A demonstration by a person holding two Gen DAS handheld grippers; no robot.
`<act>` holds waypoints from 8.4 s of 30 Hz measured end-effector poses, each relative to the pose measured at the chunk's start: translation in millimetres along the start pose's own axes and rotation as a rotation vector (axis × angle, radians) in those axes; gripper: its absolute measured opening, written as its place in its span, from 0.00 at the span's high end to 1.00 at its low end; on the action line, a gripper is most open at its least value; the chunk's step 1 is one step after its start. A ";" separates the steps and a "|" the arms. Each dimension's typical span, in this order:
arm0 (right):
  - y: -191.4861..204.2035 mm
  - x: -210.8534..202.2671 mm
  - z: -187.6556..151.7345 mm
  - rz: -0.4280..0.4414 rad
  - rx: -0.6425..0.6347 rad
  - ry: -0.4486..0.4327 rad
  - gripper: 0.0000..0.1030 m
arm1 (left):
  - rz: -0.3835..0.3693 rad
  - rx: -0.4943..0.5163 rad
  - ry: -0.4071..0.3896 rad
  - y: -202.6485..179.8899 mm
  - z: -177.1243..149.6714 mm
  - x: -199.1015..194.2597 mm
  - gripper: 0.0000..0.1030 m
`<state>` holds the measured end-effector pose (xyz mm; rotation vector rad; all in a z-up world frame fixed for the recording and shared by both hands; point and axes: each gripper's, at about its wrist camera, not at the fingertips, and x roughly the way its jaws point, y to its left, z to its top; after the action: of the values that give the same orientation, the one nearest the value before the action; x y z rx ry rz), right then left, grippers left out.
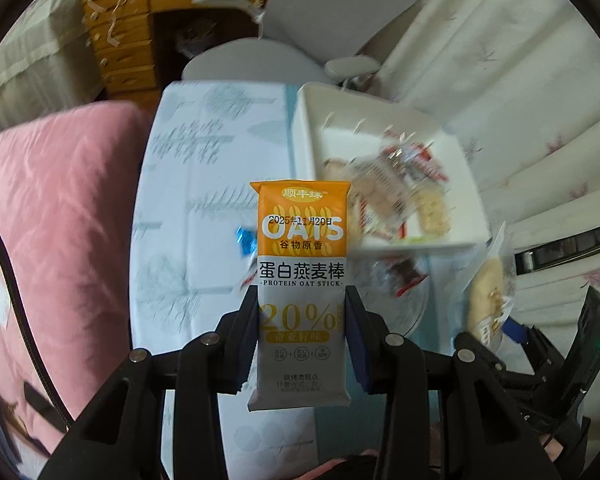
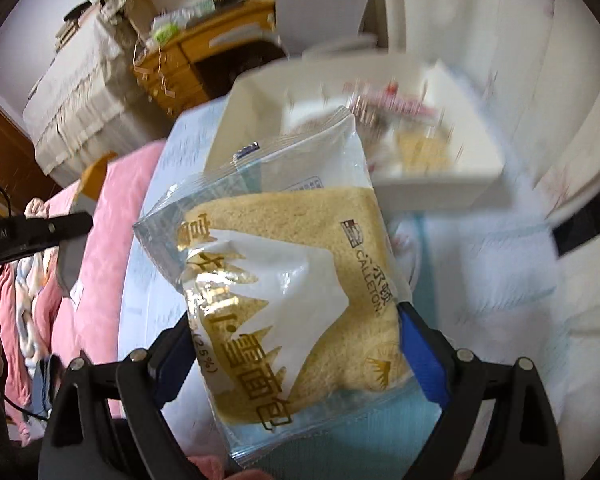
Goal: Organize snacks
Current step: 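Carry the OATS bar and sponge-cake bag into the tray and open both grippers, then move both grippers back toward the blue candy and nut packet on the cloth, then grasp the blue snowflake candy with the left gripper while the right grasps the nut-cluster packet, then carry the blue candy and nut-cluster packet over the tray and open both grippers, then move both grippers toward the brown chocolate packet and red-topped date packet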
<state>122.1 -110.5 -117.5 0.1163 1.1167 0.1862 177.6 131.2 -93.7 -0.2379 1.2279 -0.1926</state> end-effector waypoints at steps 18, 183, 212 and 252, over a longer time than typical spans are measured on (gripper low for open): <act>-80.0 -25.6 93.6 -0.069 -0.003 -0.333 0.09 | -0.055 0.095 -0.170 -87.0 85.4 27.7 0.62; -24.9 46.8 52.6 0.325 -0.242 -0.282 0.62 | 0.009 0.080 -0.163 -99.1 62.8 91.8 0.76; -98.7 52.5 30.7 -0.005 0.053 -0.252 0.44 | 0.063 -0.125 0.001 -67.2 -14.9 106.5 0.32; -65.3 141.5 -7.2 -0.079 -0.181 -0.040 0.37 | 0.278 -0.212 0.065 -42.3 -30.4 217.1 0.51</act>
<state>181.6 -145.1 -257.4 -0.0844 1.0577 0.2126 218.7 29.1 -288.0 -0.2426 1.3324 0.1722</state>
